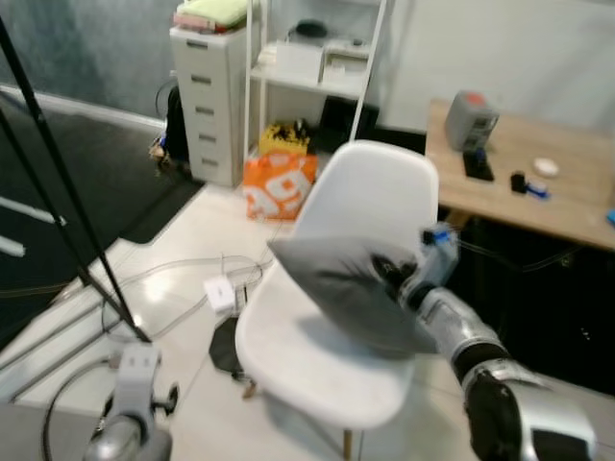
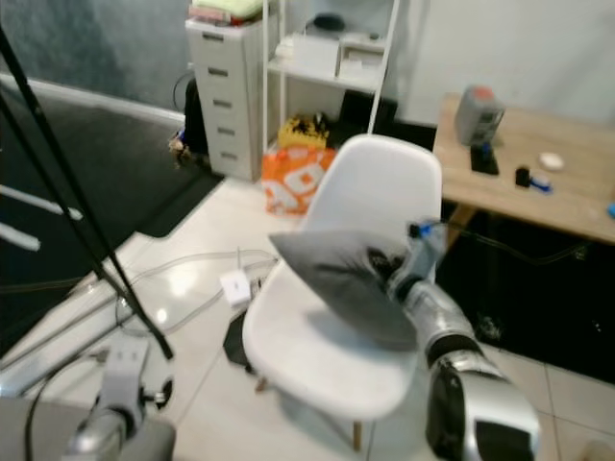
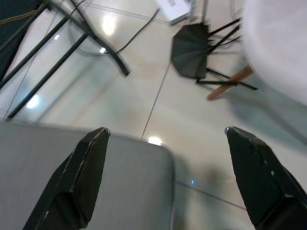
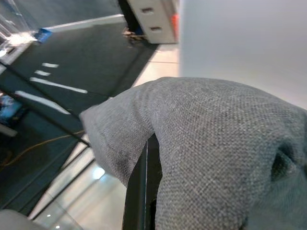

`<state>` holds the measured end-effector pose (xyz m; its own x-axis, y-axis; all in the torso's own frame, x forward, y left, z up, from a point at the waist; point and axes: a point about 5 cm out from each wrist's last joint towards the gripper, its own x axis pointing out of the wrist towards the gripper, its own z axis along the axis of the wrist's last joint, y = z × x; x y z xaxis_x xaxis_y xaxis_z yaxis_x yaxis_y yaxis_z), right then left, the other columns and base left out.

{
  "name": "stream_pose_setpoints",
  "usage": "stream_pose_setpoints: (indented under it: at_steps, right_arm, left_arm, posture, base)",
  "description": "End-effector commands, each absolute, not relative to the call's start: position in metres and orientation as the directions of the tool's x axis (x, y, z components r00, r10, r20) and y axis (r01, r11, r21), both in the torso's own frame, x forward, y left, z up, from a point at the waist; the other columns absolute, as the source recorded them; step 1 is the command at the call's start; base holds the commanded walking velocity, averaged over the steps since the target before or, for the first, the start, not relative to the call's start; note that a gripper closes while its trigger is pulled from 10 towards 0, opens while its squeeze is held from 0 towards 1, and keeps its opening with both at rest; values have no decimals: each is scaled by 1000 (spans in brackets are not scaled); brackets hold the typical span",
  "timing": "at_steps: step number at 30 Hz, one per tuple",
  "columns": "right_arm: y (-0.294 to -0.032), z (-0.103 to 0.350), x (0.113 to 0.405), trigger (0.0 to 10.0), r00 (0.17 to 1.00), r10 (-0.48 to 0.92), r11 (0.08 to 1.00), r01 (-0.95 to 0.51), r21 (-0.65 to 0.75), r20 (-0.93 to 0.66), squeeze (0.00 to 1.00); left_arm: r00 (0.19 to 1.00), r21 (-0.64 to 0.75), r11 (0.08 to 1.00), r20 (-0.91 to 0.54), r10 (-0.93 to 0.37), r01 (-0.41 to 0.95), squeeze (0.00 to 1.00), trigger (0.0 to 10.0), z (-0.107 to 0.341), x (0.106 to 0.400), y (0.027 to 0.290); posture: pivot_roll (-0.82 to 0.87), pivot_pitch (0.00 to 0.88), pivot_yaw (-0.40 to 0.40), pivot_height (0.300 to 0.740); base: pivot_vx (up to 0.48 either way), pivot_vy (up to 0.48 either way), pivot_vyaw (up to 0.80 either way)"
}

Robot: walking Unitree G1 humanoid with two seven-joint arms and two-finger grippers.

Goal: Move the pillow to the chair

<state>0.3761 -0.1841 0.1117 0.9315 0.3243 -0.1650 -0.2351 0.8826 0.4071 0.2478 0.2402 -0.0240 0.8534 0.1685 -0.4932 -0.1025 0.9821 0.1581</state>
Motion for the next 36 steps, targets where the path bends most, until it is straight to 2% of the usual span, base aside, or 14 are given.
stream_pose_setpoints:
  at_steps: [1, 8, 30, 36]
  right_arm:
    - [-191, 123, 380, 10000, 945, 304, 890, -237, 390, -118, 0]
    - [-191, 122, 380, 10000, 941, 305, 900, -235, 368, -146, 0]
    - [-192, 125, 382, 10000, 944, 294, 906, -224, 358, -152, 0]
    - [-186, 129, 384, 10000, 935, 330, 896, -267, 356, -130, 0]
  left_arm:
    - [855, 163, 983, -494, 159, -88, 0, 10000, -24, 248, 239]
    - [857, 160, 983, -488, 163, -95, 0, 10000, -23, 249, 239]
    - [855, 174, 979, -486, 182, -109, 0, 10000, -23, 249, 240]
    - [854, 167, 981, -491, 173, -102, 0, 10000, -24, 248, 239]
  posture:
    - [-160, 52, -52, 740]
    - [-160, 53, -51, 740]
    - [-160, 49, -48, 740]
    - [-161, 41, -48, 740]
  base:
    - [281, 0, 0]
    - [277, 0, 0]
    - [0, 0, -742]
    - [0, 0, -731]
